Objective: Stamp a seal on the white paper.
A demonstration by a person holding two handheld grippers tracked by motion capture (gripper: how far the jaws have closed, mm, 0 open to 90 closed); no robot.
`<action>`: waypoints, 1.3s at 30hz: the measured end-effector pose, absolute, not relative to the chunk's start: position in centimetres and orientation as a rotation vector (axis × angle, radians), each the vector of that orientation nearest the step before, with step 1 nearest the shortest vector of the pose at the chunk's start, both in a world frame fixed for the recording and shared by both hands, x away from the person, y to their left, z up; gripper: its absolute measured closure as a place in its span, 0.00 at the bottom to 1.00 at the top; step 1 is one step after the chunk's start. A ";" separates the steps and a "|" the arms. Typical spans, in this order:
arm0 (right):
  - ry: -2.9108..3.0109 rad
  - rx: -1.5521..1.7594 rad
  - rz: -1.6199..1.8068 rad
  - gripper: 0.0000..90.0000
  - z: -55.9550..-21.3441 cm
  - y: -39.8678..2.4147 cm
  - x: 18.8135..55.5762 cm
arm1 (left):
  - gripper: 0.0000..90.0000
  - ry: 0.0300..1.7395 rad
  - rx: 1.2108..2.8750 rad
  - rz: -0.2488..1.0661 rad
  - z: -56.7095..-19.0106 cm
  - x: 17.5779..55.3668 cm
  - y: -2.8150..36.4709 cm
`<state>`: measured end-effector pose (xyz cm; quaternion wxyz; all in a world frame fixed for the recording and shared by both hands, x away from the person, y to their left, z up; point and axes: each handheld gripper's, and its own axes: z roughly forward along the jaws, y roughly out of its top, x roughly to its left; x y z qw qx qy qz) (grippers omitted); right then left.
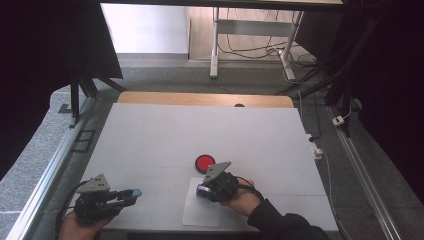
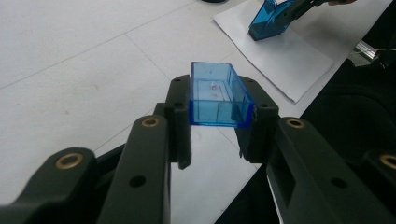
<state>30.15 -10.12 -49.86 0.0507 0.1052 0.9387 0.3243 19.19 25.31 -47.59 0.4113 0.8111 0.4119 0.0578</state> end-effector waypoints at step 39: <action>2.802 0.393 1.180 0.79 -46.1 -11.6 30.6 | 0.76 1.019 2.039 0.141 -47.6 19.1 25.4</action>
